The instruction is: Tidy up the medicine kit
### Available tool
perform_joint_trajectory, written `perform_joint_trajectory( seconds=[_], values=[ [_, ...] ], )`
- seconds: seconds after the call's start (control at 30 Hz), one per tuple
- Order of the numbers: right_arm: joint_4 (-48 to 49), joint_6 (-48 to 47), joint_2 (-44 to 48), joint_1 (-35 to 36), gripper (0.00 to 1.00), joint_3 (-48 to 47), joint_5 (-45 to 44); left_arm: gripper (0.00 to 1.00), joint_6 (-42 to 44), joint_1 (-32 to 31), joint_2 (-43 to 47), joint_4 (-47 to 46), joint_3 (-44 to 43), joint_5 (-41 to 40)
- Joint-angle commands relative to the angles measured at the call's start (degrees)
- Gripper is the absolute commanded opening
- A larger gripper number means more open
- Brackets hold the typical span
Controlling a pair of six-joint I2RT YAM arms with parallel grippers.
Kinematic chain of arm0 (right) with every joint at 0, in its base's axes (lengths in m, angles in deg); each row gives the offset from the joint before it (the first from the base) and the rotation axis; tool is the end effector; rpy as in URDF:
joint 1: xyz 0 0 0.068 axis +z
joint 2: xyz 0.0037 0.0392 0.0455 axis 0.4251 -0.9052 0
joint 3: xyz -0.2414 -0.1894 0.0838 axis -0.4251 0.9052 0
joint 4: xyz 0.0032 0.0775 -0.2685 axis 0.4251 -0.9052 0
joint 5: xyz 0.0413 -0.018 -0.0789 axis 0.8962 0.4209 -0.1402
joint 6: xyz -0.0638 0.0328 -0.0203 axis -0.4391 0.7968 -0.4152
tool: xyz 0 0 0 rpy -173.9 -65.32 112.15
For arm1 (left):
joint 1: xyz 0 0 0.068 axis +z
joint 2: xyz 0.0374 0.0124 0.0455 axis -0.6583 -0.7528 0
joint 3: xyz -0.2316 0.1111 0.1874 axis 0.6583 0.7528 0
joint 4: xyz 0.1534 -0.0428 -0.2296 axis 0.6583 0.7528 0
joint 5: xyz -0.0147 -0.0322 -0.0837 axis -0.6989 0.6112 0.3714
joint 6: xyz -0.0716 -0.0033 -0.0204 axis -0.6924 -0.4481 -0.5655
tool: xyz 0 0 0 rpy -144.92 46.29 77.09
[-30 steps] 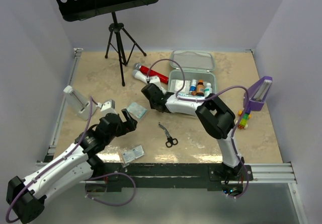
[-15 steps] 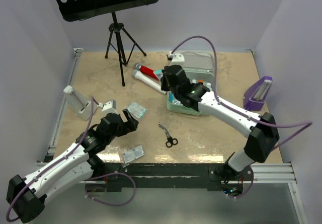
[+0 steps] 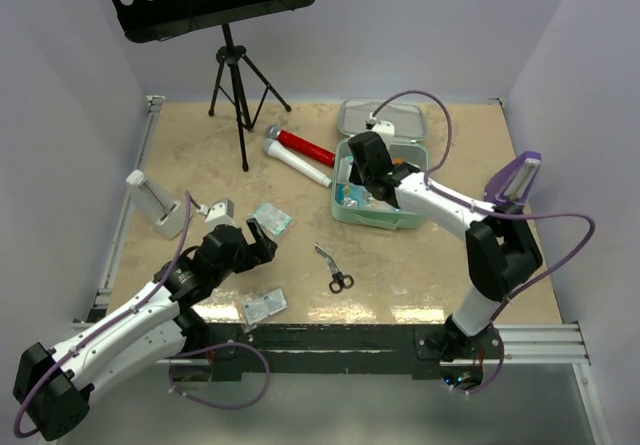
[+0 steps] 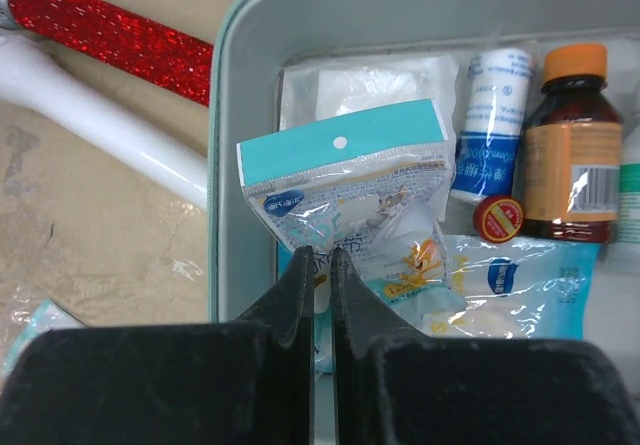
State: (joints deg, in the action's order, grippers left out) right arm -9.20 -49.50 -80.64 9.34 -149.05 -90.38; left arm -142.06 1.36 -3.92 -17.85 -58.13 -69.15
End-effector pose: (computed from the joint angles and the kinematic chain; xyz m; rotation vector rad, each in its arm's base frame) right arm 0.3601 0.2152 0.2748 0.2304 2.1684 0.1881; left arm 0.1338 -0.0881 0.2141 -0.4397 2.2472 -0.5543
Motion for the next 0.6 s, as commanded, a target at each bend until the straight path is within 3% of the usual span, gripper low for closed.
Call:
perform_joint_trajectory(
  seconds=[0.0,0.57],
  values=[
    [2.5,4.58,-3.45,-1.63,0.0,-2.29,1.08,0.93,-0.85,0.26,0.45,-1.21,0.32,0.41],
    [5.22,10.91,-14.01,-1.98,0.0,-8.0,-0.05,0.93,-0.85,0.26,0.1,-1.38,1.11,0.06]
  ],
)
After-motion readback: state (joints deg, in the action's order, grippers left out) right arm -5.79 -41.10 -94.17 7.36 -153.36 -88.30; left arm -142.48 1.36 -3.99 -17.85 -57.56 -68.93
